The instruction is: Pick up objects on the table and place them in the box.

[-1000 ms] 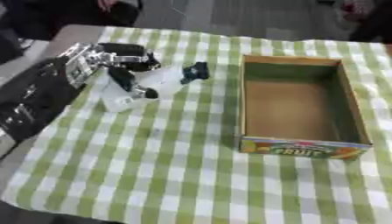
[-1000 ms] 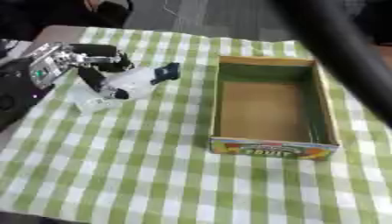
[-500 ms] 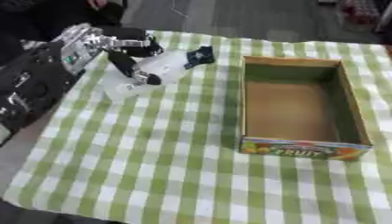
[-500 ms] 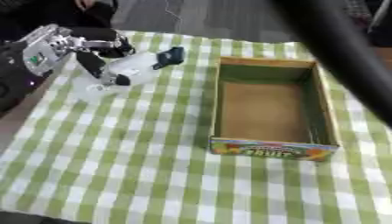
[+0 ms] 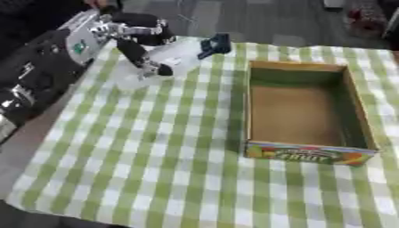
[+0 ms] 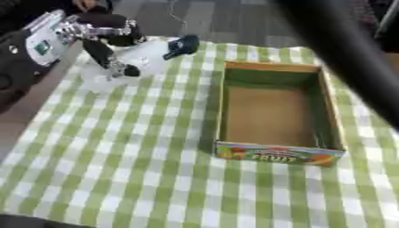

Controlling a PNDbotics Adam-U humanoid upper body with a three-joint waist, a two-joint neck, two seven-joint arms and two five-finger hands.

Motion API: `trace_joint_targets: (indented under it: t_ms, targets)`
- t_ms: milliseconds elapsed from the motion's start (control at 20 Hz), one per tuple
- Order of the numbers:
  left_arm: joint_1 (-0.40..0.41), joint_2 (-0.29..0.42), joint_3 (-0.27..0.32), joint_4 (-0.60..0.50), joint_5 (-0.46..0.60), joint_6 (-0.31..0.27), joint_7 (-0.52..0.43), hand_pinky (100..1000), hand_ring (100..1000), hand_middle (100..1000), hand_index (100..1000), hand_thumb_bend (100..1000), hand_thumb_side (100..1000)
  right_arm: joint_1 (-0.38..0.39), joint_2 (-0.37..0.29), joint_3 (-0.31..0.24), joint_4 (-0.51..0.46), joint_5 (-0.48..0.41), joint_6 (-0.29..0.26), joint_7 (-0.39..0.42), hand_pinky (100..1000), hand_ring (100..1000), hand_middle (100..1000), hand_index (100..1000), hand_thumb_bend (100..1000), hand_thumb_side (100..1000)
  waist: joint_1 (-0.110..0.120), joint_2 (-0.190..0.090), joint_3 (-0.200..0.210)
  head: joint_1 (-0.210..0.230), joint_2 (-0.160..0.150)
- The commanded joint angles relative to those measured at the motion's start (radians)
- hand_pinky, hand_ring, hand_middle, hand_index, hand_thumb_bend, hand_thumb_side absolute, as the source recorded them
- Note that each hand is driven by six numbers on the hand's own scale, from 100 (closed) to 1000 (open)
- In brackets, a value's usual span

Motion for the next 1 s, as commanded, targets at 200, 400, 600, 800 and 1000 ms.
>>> trace_joint_targets:
  t_ms: [200, 400, 600, 800, 1000]
  targets:
    - [-0.061, 0.006, -0.002, -0.012, -0.002, -0.116, -0.12, 100, 100, 103, 266, 123, 811, -0.009, -0.03, 0.0, -0.045, -0.015, -0.002, 0.006, 536, 700, 708, 777, 178, 1000, 0.003, -0.023, -0.016, 0.016, -0.004]
    - [-0.083, -0.018, -0.001, 0.005, -0.021, -0.118, -0.121, 100, 100, 104, 265, 122, 811, -0.009, -0.031, 0.0, -0.047, -0.019, -0.001, 0.007, 536, 700, 708, 777, 180, 1000, 0.008, -0.028, -0.026, 0.014, -0.004]
    - [-0.103, -0.038, 0.0, 0.026, -0.043, -0.122, -0.118, 100, 100, 103, 265, 121, 811, -0.009, -0.031, 0.0, -0.048, -0.02, -0.003, 0.007, 535, 700, 707, 777, 182, 1000, 0.013, -0.031, -0.037, 0.015, -0.008]
    - [-0.121, -0.06, 0.002, 0.051, -0.067, -0.129, -0.115, 100, 100, 103, 265, 121, 811, -0.011, -0.032, 0.0, -0.052, -0.022, -0.005, 0.006, 535, 699, 707, 776, 187, 1000, 0.015, -0.033, -0.054, 0.008, -0.023]
    - [-0.141, -0.082, 0.002, 0.074, -0.088, -0.141, -0.113, 100, 100, 104, 266, 115, 819, -0.015, -0.032, 0.0, -0.064, -0.028, -0.007, 0.006, 535, 698, 706, 775, 204, 1000, 0.018, -0.033, -0.068, 0.007, -0.037]
